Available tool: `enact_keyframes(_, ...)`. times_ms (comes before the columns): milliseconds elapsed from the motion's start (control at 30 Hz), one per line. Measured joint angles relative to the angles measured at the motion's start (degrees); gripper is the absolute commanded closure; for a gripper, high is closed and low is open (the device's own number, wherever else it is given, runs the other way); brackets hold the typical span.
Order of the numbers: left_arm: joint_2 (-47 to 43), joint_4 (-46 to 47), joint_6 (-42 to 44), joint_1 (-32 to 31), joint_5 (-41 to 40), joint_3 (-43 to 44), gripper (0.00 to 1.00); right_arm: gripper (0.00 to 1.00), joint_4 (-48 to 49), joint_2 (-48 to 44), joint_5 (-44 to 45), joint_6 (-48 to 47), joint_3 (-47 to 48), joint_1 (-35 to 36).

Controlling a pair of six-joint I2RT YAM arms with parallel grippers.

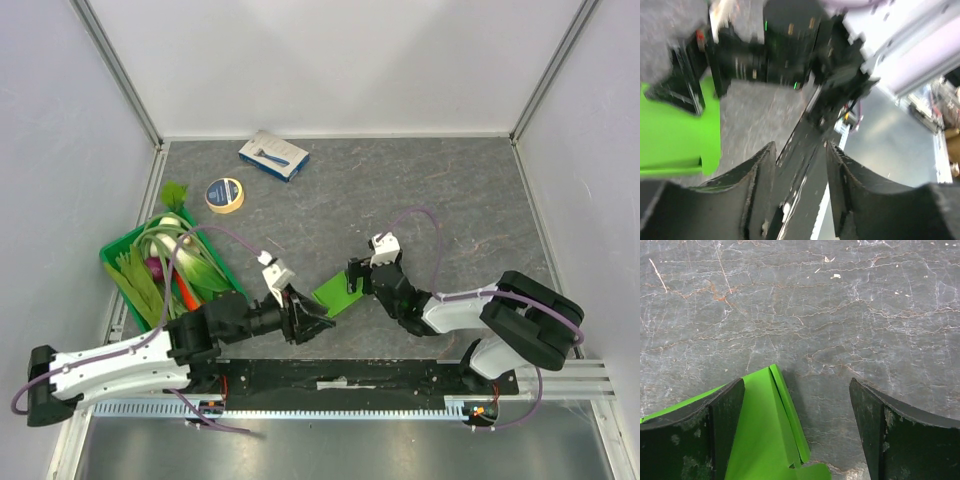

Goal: Fold the paper box

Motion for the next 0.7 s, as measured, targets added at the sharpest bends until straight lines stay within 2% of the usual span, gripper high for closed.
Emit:
enact_keyframes(100,0.3,-3.4,0.0,0.8,-2.0,8.2,0.65,0.07,1.6,-0.1,0.7,-0.4,-0.9,0.0)
enact_keyframes(133,2.1,-3.4,0.0,1.7,-2.4,10.6,0.71,0.07,1.9,-0.1,0.8,-0.4,-1.0,0.0)
enact_keyframes(200,7.0,-1.7,-0.3,4.2,-2.3,13.2,0.78,0.07,2.4,-0.1,1.2,-0.5,-1.3,0.0)
enact_keyframes(233,11.0,0.3,-0.8,6.4,-1.7,13.6,0.86,0.07,2.5,-0.1,1.5,-0.5,-1.4,0.0)
enact_keyframes(400,27.8,6.8,-2.9,12.7,0.3,10.8,0.89,0.06,2.7,-0.3,3.9,0.5,-2.3,0.4)
enact_keyframes(567,40.1,15.4,-3.3,13.4,2.3,7.5,0.91,0.06,2.6,-0.8,5.9,3.4,-3.3,0.4)
enact_keyframes(700,45.9,24.9,-4.5,13.4,3.8,5.0,0.92,0.04,-0.4,-1.4,6.6,5.2,-3.3,0.5)
